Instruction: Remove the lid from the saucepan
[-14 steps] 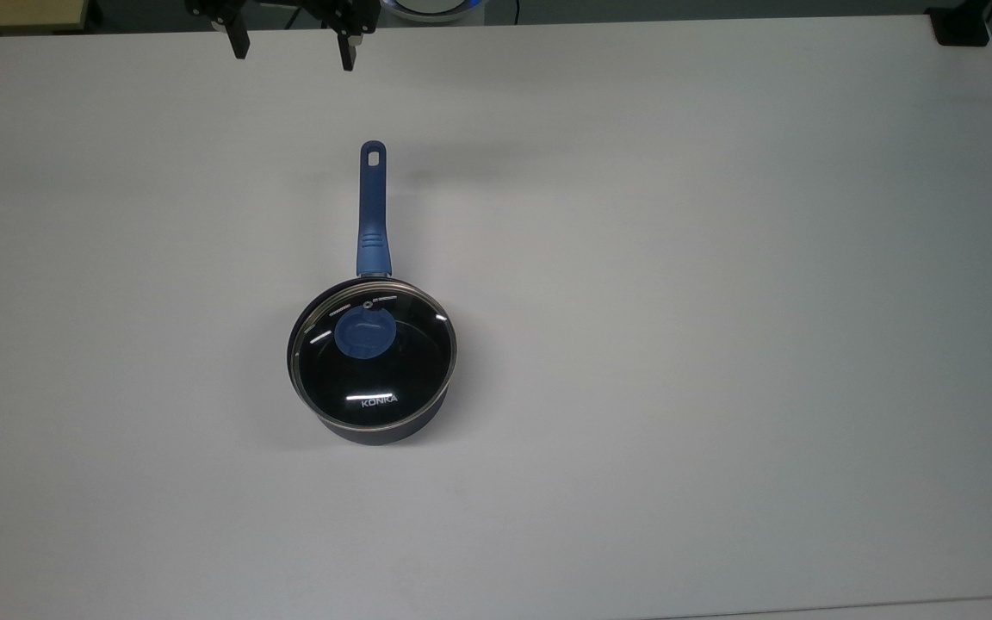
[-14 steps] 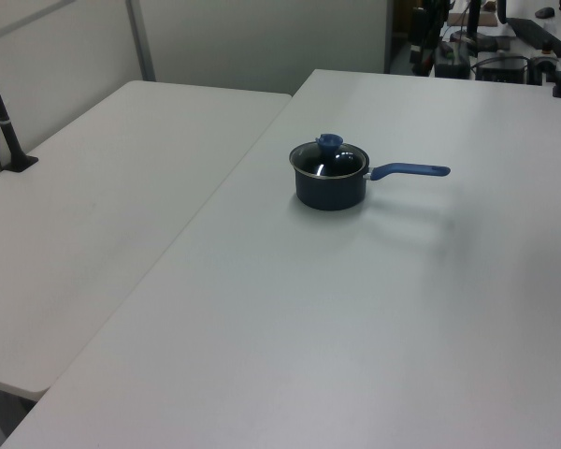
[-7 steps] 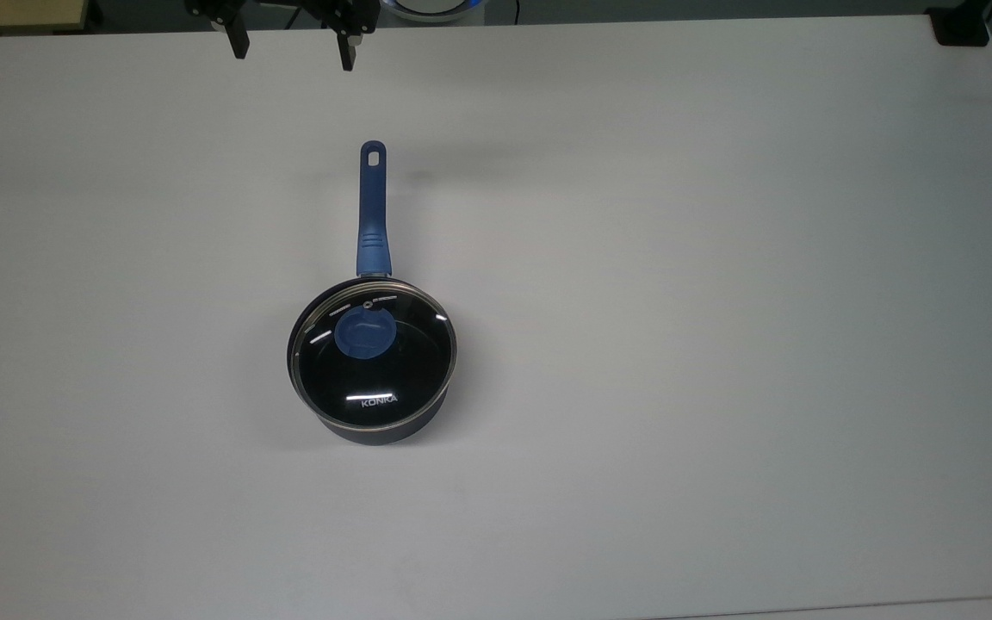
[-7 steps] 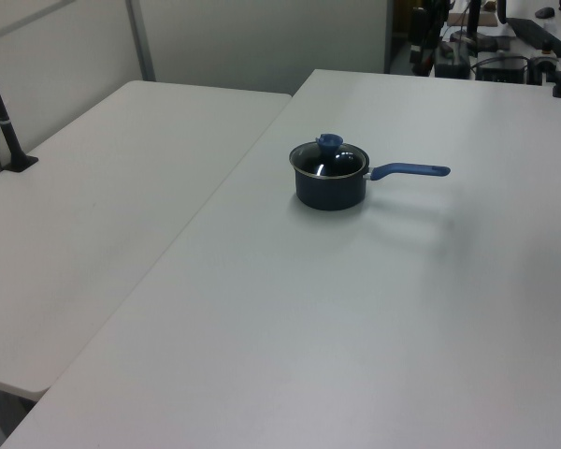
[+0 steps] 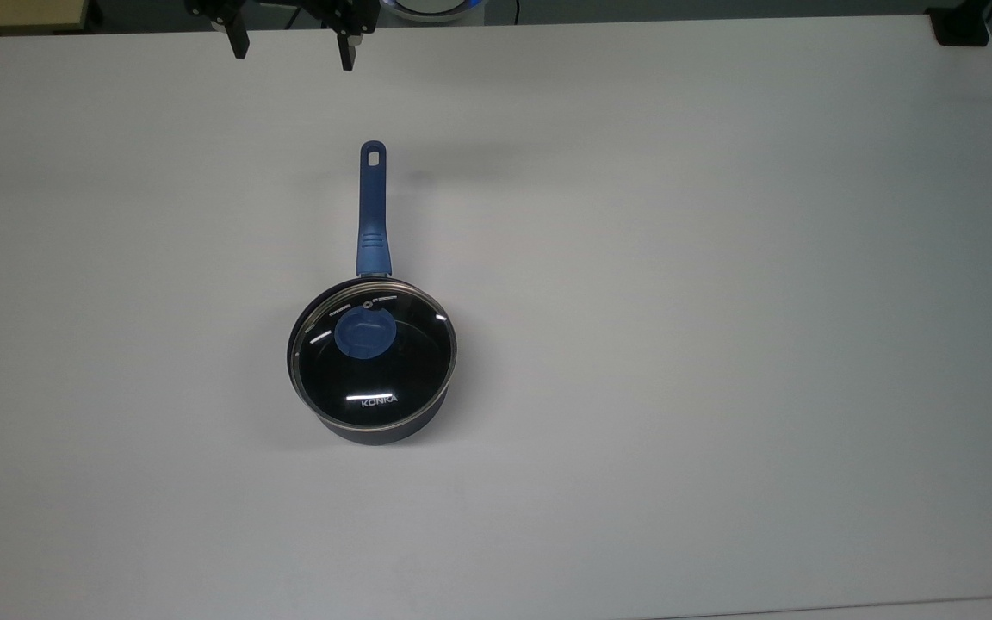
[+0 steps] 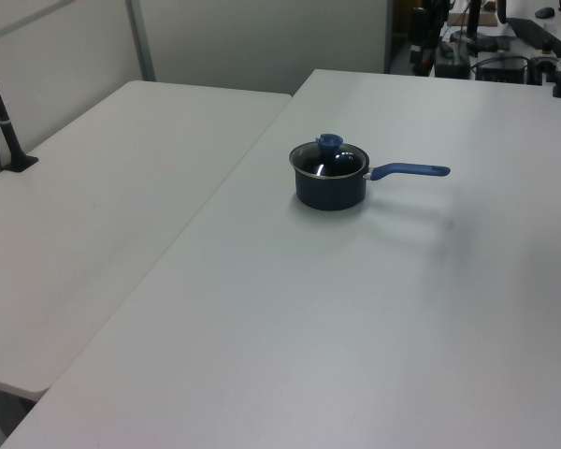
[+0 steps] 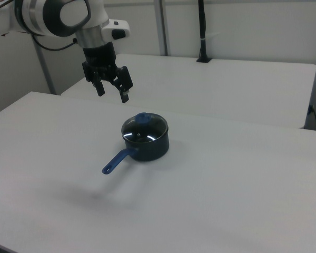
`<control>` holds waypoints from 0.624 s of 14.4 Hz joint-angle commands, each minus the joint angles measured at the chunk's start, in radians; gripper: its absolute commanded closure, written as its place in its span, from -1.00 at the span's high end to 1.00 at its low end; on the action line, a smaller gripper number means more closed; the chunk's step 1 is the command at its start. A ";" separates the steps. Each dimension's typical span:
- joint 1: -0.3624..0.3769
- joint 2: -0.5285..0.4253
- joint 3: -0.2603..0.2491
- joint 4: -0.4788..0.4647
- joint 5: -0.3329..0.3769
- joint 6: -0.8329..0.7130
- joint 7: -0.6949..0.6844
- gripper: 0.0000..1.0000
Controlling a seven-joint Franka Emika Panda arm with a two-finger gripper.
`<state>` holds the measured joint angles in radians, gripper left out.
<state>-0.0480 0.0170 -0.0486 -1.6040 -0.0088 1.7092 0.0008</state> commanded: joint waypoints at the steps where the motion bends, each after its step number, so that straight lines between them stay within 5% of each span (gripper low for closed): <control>1: -0.009 -0.020 0.001 -0.027 0.021 0.021 -0.024 1.00; 9: -0.007 0.024 0.000 -0.017 0.003 0.075 -0.209 1.00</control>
<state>-0.0487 0.0222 -0.0500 -1.6045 -0.0091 1.7194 -0.1201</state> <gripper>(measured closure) 0.000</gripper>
